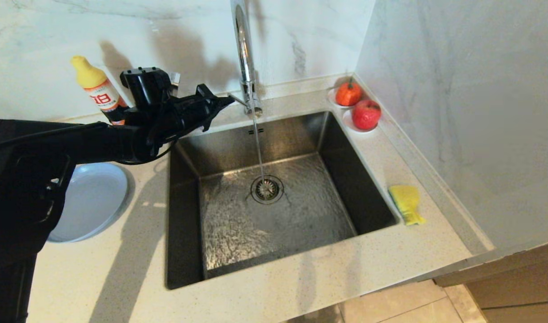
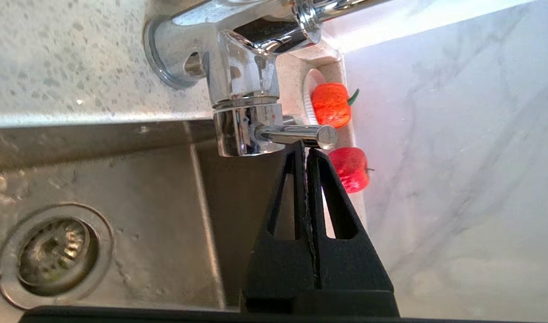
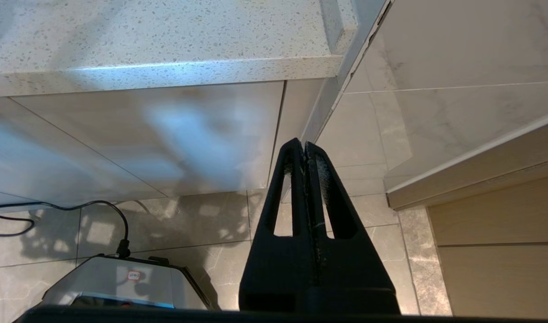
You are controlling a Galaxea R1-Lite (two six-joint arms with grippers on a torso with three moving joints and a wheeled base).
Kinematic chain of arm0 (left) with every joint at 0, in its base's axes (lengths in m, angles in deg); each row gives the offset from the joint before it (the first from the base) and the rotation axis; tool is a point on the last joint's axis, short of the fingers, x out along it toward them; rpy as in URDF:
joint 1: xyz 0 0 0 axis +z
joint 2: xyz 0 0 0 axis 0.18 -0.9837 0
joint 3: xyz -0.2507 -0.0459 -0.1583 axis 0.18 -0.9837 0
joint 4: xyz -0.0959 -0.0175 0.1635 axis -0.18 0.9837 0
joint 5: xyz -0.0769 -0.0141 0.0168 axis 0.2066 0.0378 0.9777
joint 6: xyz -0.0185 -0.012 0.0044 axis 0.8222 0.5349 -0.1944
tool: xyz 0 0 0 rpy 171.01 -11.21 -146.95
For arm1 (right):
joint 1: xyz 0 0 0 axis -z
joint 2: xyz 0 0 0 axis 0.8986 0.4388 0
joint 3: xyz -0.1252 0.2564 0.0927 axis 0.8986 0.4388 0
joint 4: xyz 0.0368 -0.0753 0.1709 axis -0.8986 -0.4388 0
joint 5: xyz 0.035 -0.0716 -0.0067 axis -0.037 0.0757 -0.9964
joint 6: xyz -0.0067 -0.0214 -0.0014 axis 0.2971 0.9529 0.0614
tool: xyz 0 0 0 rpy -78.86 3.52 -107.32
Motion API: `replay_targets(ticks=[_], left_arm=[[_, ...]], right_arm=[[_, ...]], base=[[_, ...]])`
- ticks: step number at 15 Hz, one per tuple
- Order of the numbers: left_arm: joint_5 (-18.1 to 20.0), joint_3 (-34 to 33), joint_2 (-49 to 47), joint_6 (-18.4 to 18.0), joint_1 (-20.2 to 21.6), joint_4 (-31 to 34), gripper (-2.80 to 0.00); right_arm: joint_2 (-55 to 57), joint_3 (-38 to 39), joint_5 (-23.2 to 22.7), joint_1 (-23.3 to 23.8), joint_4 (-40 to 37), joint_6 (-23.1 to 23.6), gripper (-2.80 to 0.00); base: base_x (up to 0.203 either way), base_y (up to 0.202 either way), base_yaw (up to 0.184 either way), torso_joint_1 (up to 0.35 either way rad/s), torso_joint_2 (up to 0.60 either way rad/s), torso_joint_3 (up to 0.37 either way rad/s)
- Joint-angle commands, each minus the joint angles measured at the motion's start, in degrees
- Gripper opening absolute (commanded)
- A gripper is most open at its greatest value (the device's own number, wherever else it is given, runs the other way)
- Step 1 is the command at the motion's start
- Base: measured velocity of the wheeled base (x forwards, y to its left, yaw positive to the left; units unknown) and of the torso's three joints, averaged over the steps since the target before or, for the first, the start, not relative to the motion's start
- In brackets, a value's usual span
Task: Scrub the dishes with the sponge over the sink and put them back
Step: Turn off the faucet
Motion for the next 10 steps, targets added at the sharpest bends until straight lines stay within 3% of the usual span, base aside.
replay_targets(ticks=[1,7,10], left_arm=[[0.2,0.0,-0.8,-1.0,0.1,-0.8,-2.80],[0.3,-0.4,-0.1,-1.3,0.0,-3.4,-2.80],[0.3,-5.3,5.5,-1.0,0.1,-3.4,-2.80]], right_arm=[[0.1,0.0,0.0,0.0,0.0,0.1,-2.80],[0.1,0.0,0.0,0.0,0.0,0.1,-2.80],[0.1,0.0,0.0,0.0,0.0,0.1,-2.80]], base=[[0.000,0.000,0.000,0.000,0.00,0.000],[0.000,0.000,0.000,0.000,0.00,0.000],[0.000,0.000,0.000,0.000,0.00,0.000]])
